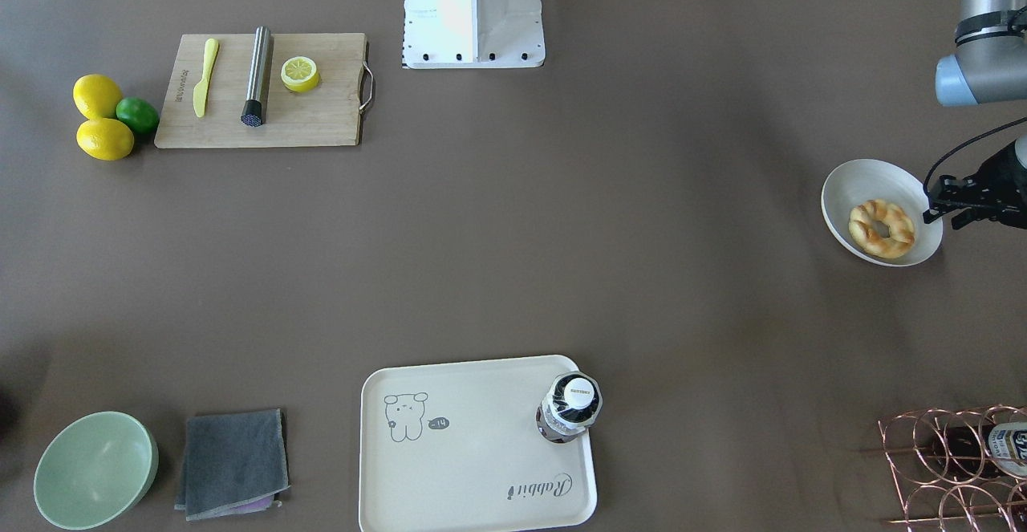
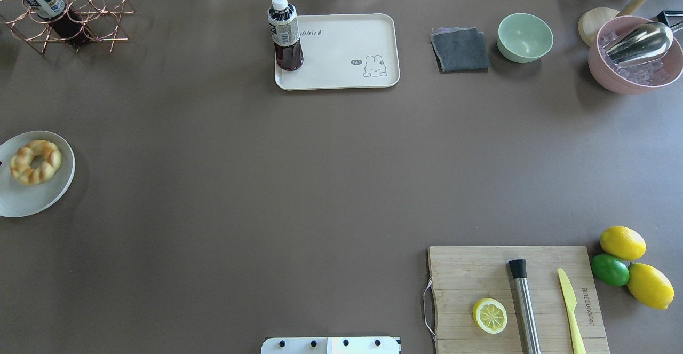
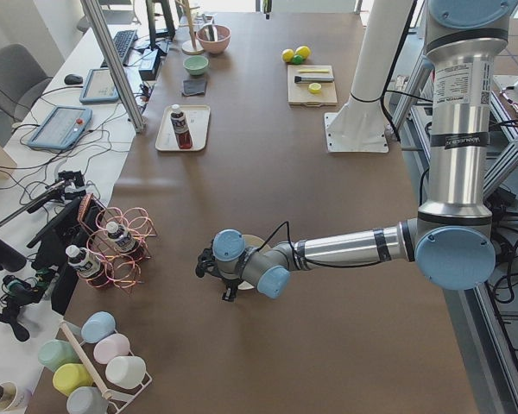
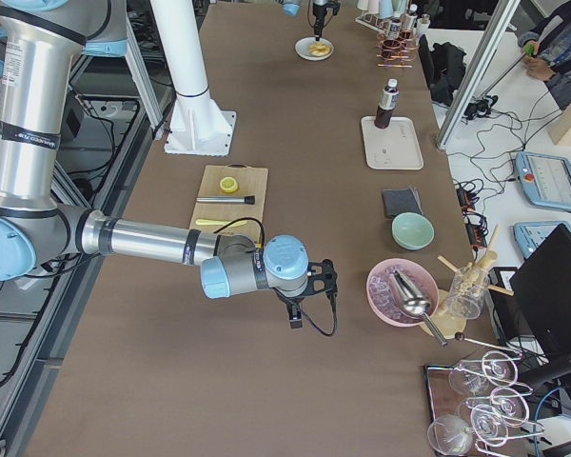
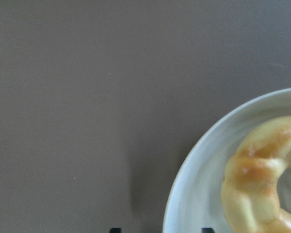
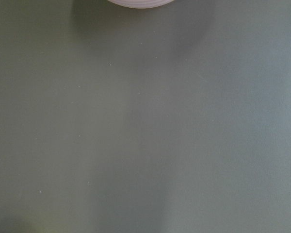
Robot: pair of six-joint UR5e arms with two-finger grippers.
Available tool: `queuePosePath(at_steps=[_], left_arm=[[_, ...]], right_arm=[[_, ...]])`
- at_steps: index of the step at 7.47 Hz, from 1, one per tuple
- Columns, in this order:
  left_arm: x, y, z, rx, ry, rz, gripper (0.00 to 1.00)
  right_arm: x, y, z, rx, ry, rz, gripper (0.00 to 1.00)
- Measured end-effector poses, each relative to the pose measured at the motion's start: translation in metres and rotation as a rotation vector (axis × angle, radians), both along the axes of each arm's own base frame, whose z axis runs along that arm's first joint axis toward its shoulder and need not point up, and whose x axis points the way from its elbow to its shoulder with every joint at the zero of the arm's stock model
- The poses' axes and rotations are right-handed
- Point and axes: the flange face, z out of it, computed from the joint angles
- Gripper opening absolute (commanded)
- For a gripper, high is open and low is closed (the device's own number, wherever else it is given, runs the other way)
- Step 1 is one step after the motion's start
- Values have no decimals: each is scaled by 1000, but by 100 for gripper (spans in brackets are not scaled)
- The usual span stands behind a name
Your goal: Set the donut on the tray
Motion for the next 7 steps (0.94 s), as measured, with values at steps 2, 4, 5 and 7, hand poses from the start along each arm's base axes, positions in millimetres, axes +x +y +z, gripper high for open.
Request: queuePosePath(at_steps=[2,4,5,7], left_arm=[[0,1,1,-4,2,0,0],[0,0,-1,-18,6,-15,0],[1,-1,-3,-23,8,-22,0],[4,-5,-17,-24,39,-21,0]], right_arm=[[-1,-1,-4,10,0,-3,99],[-1,-3,-6,17,-1,-5,99],[-1,-3,-7,18,-1,-5,98],[-2,-6,-12,22,-13,-4,98]])
